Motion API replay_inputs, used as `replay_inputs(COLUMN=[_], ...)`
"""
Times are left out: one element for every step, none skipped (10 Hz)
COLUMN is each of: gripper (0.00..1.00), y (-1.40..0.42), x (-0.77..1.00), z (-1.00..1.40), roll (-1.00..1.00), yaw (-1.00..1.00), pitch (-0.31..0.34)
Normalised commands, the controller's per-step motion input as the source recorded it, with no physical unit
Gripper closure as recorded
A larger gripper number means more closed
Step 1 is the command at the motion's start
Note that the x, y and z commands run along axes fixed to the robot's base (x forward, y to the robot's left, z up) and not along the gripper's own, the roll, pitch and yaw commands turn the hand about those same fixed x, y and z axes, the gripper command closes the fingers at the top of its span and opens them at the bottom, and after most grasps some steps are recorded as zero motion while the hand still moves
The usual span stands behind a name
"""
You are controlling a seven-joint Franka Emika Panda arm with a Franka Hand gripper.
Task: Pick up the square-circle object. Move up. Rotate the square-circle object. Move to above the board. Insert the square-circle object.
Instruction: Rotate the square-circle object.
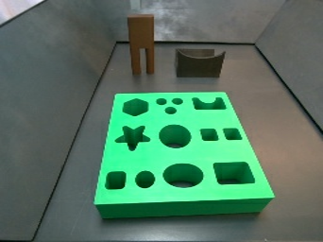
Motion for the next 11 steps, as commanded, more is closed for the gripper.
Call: replay_inputs(gripper=[0.00,0.00,0.00,0.00,0.00,0.00,0.00,0.00,0.00,0.00,0.00], y=[0.01,0.01,0.01,0.01,0.01,0.01,0.01,0.01,0.01,0.01,0.01], x=[0.04,0.04,0.04,0.04,0.04,0.04,0.04,0.04,0.04,0.04,0.04], z=[-0.03,-0.03,-0.03,-0.03,-0.03,-0.03,-0.03,-0.03,-0.03,-0.03,-0.03], roll=[0.00,0.00,0.00,0.00,0.00,0.00,0.00,0.00,0.00,0.00,0.00], yaw=[1.00,1.00,1.00,1.00,1.00,1.00,1.00,1.00,1.00,1.00,1.00], pitch=[0.009,0.009,0.010,0.010,0.011,0.011,0.012,0.013,0.013,0.014,0.015])
